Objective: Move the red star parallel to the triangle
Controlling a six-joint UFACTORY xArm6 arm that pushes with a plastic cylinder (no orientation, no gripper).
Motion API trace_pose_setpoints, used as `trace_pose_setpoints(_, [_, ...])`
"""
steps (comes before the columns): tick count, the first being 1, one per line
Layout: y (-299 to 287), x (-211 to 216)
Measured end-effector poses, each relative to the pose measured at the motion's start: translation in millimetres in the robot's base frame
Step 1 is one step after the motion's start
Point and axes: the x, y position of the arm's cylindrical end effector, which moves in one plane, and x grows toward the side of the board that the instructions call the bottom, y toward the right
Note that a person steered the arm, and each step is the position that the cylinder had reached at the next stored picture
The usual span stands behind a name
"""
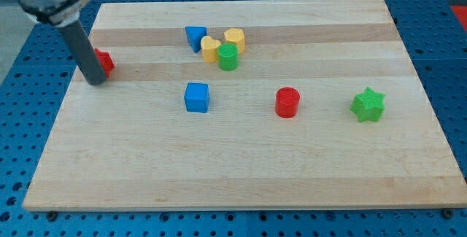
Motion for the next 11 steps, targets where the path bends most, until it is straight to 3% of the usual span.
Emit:
trace_pose_setpoints(1, [9.2, 14.9])
trace_pose_setpoints(3, [-46.8, 33.4])
trace_pose_setpoints(5, [28.4, -59.0])
trace_pose_setpoints(7, [-45.4, -38.1])
trace_pose_setpoints(8, [-46.3, -61.0])
trace_pose_setpoints(9, [-46.3, -111.6])
trace_pose_setpoints(10, [-31.8, -116.7])
trace_pose_setpoints(11, [25.2, -81.0])
